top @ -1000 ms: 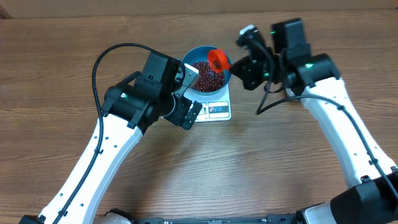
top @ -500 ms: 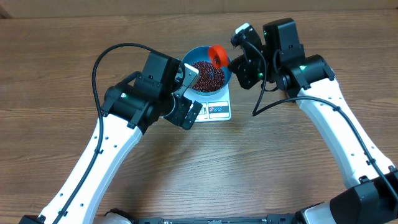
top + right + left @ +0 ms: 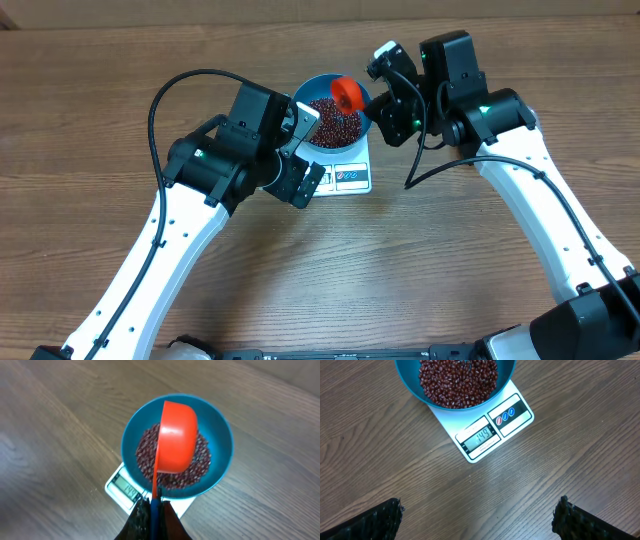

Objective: Scoop item into bowl and weigh 150g on scale

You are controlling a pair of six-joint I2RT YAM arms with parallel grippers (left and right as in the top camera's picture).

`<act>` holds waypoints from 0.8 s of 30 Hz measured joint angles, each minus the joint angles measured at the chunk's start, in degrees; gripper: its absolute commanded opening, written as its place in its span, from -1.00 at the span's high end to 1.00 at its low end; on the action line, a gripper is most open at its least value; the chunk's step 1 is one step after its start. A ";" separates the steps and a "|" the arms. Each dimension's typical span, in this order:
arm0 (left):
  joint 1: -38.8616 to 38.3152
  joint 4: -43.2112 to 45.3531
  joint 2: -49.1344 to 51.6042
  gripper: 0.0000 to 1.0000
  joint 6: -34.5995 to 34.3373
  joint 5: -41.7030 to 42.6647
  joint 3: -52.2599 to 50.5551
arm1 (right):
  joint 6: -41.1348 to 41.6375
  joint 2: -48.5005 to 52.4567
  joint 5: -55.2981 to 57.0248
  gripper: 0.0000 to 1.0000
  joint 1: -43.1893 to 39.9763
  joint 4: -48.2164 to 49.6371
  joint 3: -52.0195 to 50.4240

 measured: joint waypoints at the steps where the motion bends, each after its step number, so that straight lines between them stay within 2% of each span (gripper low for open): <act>1: 0.00 0.00 0.00 -0.99 0.00 0.00 0.00 | -0.72 0.00 -0.13 0.93 0.17 -0.92 0.00; 24: 0.00 0.00 0.00 -0.99 0.00 0.00 -0.02 | -2.91 0.00 1.75 0.93 1.88 -0.57 0.00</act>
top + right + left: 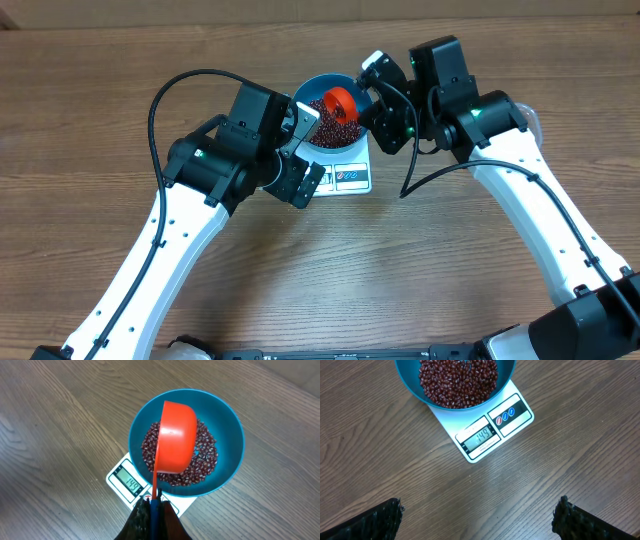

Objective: Scoop item into bowl and weigh 150g on scale

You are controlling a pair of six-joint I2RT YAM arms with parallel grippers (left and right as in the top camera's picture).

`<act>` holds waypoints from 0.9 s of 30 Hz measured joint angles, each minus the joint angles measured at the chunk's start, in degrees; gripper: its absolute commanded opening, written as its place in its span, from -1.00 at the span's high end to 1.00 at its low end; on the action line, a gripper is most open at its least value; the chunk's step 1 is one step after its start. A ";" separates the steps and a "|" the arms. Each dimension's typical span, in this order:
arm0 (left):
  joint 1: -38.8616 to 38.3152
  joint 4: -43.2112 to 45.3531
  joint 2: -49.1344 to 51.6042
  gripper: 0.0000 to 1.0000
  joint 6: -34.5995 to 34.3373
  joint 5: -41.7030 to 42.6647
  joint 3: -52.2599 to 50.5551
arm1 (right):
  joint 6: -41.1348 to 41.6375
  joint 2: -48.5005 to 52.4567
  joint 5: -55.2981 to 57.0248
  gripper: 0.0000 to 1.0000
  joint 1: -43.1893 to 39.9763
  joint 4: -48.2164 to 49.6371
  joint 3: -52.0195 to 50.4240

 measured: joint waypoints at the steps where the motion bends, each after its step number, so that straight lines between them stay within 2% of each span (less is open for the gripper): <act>1: 0.00 0.00 0.00 -0.99 0.00 0.00 0.00 | 0.00 0.00 0.11 0.93 -0.02 -0.02 0.00; 27: 0.00 0.00 0.00 -0.99 0.00 0.00 0.02 | -1.18 0.33 1.92 0.93 0.37 -0.22 0.00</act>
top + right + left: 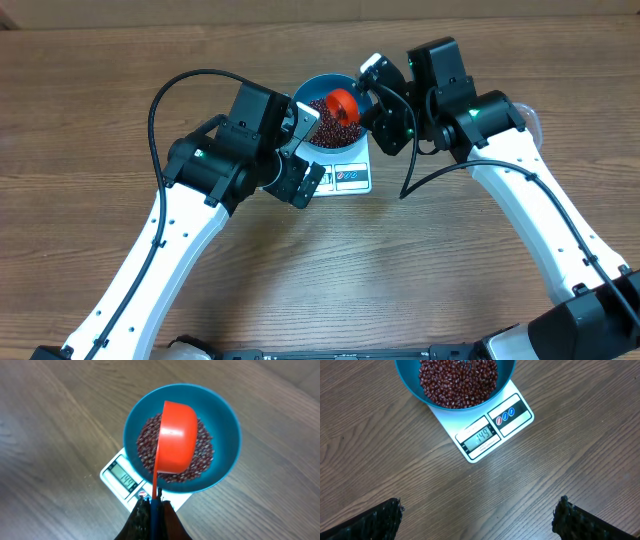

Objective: Scoop item into bowl and weigh 150g on scale

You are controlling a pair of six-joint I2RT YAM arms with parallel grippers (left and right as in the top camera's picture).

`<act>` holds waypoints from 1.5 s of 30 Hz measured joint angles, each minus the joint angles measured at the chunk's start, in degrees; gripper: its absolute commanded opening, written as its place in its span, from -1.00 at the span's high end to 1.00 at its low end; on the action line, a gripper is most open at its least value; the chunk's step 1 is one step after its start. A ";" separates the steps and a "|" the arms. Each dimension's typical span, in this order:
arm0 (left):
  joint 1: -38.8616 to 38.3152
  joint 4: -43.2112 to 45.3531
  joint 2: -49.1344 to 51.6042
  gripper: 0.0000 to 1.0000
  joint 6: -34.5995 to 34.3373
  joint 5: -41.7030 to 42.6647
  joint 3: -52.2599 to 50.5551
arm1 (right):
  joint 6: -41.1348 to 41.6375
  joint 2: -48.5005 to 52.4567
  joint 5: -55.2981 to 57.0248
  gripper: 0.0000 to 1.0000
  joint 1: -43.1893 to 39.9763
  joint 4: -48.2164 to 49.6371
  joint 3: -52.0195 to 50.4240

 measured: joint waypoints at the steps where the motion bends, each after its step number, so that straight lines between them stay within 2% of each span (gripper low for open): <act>1: 0.00 0.00 0.00 -0.99 0.00 0.00 -0.02 | 0.26 0.00 0.26 0.93 0.00 0.00 0.00; 17: 0.00 0.00 0.00 -0.99 0.00 0.00 0.00 | 2.08 0.04 1.44 0.93 0.00 -0.04 0.00; 28: 0.00 0.00 0.00 -0.99 0.00 0.00 -0.02 | 3.74 0.04 -1.66 0.93 -0.72 -0.22 0.00; 32: 0.00 0.00 0.00 -0.99 0.00 0.00 -0.02 | 4.15 0.04 -5.05 0.93 -3.67 -0.28 0.00; 45: 0.00 0.00 0.00 -0.99 -0.02 0.00 -0.02 | 5.88 0.11 -25.29 0.93 -20.48 -1.18 0.00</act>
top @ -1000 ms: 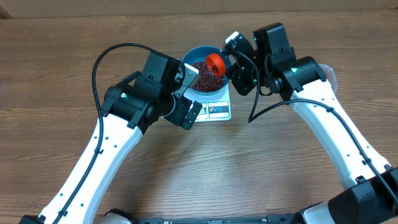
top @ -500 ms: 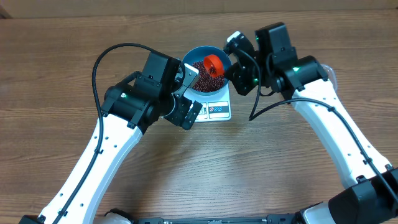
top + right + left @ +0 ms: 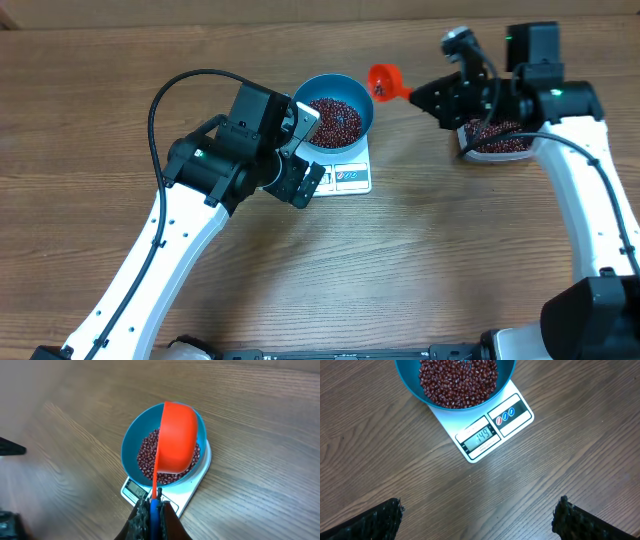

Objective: Scoop item into bowl and weigh 150g on scale

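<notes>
A blue bowl (image 3: 336, 118) of red beans sits on the small white scale (image 3: 349, 177); its display (image 3: 480, 436) reads 149. My right gripper (image 3: 438, 98) is shut on the handle of an orange scoop (image 3: 383, 79), held in the air to the right of the bowl, between it and the bean container (image 3: 497, 140). In the right wrist view the scoop (image 3: 176, 435) covers part of the bowl (image 3: 131, 443). My left gripper (image 3: 479, 515) hangs open over bare table just in front of the scale, nothing between its fingers.
A clear container of red beans (image 3: 500, 138) stands at the right, partly under my right arm. The left arm's black cable (image 3: 170, 90) loops over the table on the left.
My right gripper has carried the orange scoop from above the bowl to the right and away from it, toward the bean container. The scale reads 149 as before. The left arm has not moved.
The right gripper held the scoop over the bowl's right rim, then over the beans in the bowl at two moments, with the display at 149 throughout. Now the scoop is off to the right of the bowl. The left gripper stayed open by the scale.
</notes>
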You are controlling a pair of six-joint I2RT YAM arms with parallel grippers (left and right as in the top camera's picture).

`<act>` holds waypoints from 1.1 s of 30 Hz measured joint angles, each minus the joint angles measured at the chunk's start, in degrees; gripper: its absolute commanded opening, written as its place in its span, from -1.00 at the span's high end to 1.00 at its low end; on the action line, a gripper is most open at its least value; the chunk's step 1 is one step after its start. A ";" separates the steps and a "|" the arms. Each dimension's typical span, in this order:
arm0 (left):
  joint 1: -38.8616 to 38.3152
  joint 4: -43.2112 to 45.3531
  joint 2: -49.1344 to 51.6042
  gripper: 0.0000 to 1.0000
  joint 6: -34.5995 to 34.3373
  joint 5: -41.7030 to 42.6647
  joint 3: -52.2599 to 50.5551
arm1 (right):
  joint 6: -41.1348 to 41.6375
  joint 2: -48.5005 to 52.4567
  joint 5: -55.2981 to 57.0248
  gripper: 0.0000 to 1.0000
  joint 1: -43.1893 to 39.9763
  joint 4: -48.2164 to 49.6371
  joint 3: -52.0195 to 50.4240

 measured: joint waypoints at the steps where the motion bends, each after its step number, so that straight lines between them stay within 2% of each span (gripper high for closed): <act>1: 0.00 0.00 0.00 -0.99 0.02 0.00 0.00 | 0.02 0.00 -0.66 0.93 -0.44 -0.26 0.00; 19: 0.00 0.00 0.00 -0.99 0.02 0.00 0.02 | 0.04 0.00 -2.69 0.93 0.20 -0.76 0.00; 33: 0.00 0.00 0.00 -0.99 0.02 0.00 0.00 | -1.18 0.00 14.53 0.93 14.99 -0.17 0.00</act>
